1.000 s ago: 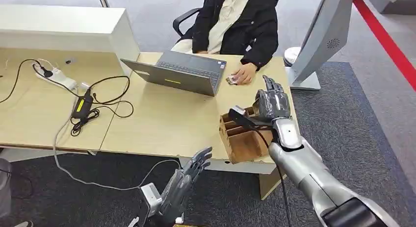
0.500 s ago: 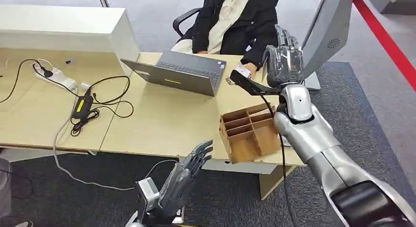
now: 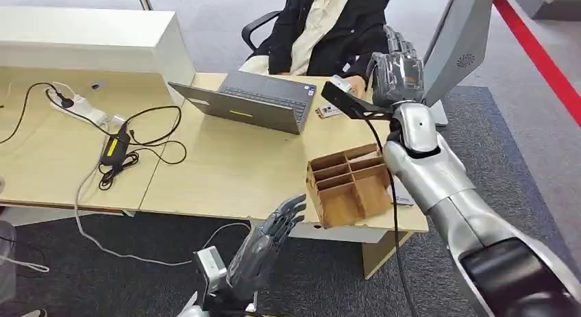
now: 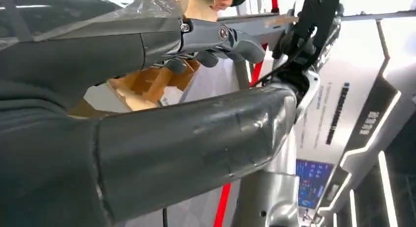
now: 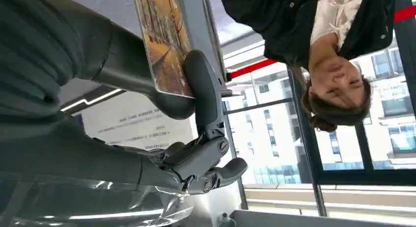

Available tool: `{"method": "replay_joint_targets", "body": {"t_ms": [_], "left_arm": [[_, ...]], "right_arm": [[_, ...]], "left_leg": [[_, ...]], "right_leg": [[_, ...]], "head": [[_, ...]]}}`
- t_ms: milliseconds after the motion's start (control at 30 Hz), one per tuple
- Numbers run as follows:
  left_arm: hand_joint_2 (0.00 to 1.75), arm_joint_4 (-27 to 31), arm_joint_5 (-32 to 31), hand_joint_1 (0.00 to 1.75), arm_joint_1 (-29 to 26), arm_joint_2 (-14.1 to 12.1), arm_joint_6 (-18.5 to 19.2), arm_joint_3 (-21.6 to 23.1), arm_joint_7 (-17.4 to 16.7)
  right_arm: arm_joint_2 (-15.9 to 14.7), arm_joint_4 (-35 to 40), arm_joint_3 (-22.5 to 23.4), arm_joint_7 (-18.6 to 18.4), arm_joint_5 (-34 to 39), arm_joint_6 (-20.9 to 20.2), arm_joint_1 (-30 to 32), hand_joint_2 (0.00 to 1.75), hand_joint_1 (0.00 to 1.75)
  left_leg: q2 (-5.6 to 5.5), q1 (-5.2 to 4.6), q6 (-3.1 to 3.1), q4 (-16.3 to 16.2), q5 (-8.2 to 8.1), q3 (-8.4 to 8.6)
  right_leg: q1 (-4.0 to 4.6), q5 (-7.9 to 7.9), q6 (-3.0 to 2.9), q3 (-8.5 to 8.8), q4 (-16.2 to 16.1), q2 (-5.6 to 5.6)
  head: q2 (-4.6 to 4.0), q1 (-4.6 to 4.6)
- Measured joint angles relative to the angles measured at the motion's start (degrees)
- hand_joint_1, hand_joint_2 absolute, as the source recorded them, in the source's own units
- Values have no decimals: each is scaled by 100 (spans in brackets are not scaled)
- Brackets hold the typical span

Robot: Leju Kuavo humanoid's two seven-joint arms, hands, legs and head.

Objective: Pass the card to the sensor for recognition and then transmit it.

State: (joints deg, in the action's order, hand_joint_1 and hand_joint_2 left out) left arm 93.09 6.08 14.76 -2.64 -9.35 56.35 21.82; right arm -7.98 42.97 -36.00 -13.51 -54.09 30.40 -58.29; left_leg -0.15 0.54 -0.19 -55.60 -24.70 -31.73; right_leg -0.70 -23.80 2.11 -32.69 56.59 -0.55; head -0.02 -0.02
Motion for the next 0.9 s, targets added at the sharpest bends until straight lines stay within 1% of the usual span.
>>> {"method": "replay_joint_targets", "body": {"t_ms": [133, 267, 400, 600, 900], "left_arm": [[0, -85, 17, 0, 68, 59, 157, 24, 63], [0, -195, 74, 0, 117, 125, 256, 50, 120], [0, -293, 103, 0, 120, 221, 277, 94, 137], [0, -415, 177, 0, 144, 319, 369, 142, 218], [0, -608, 273, 0, 221, 433, 459, 188, 247]], "right_arm": [[72, -392, 0, 13, 188, -11, -215, 175, 175], [127, -789, 0, -120, 229, -162, -431, 175, 175], [159, -1044, -4, -229, 205, -278, -554, 175, 175], [192, -1311, -35, -313, 205, -326, -660, 175, 175], [205, -1547, -57, -317, 319, -332, -680, 175, 175]], "left_leg": [[0, 0, 0, 0, 0, 0], [0, 0, 0, 0, 0, 0], [0, -1, 0, -1, 0, 0], [0, 0, 0, -1, 0, 1], [0, 0, 0, -1, 0, 0]], "right_leg": [[0, 0, 0, 0, 0, -1], [-1, 0, 0, 0, 0, -1], [-1, 0, 0, 0, -1, 0], [0, 0, 0, -1, 0, 0], [0, 0, 0, -1, 0, 0]], "head": [[0, 2], [0, 4], [0, 2], [0, 2], [0, 0]]}}
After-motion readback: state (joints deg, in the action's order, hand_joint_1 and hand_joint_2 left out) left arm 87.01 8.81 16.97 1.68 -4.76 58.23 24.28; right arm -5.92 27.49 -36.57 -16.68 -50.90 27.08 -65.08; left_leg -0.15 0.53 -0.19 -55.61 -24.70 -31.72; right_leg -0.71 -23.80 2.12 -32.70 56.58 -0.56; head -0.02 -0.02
